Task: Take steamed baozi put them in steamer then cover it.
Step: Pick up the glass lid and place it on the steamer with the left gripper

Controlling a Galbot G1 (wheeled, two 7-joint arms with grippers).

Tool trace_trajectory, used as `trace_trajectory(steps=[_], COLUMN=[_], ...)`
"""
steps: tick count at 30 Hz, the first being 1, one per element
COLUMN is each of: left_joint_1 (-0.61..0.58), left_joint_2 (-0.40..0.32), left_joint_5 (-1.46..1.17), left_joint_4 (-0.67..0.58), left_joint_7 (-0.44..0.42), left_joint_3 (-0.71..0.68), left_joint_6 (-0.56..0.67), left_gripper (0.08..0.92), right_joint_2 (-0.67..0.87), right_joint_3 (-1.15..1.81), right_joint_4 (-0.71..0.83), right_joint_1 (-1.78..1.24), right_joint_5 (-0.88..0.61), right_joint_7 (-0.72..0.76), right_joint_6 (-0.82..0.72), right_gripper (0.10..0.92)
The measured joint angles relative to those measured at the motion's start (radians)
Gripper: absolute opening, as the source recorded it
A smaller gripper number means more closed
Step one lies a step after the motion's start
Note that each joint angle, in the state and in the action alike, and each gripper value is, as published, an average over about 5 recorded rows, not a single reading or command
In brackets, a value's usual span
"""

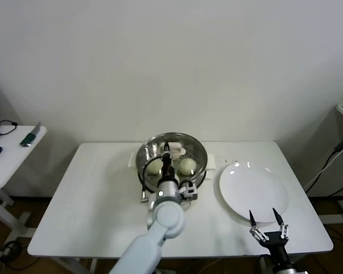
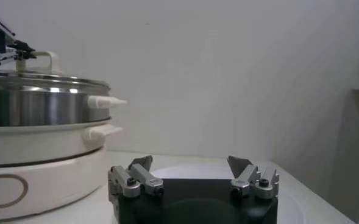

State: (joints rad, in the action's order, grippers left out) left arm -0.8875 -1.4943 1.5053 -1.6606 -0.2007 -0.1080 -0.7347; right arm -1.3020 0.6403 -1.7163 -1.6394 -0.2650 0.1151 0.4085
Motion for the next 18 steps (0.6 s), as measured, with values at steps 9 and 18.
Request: trace_trajectory(steps=[9,18], left_joint_1=[-0.018,-0.022], left_joint_2=[-0.008,-0.011], left_joint_5=[0.027,0.044], left_joint_4=[0.001,0.007], left_joint_7=[0.002,0.01], left_joint_3=[-0.005,-0.006], left_joint_6=[0.0,-0.002], left_gripper=[0.138,0.218], right_joint_2=[0.002,0.0], right_joint_3=[0.002,0.001], right_joint_4=[0.002,0.001], right_joint_1=[-0.003,-0.001], right_joint_5=[0.0,0.001], right_joint_7=[0.0,0.0], right_joint_6=[0.013,0.016], right_gripper=[0.823,0.823])
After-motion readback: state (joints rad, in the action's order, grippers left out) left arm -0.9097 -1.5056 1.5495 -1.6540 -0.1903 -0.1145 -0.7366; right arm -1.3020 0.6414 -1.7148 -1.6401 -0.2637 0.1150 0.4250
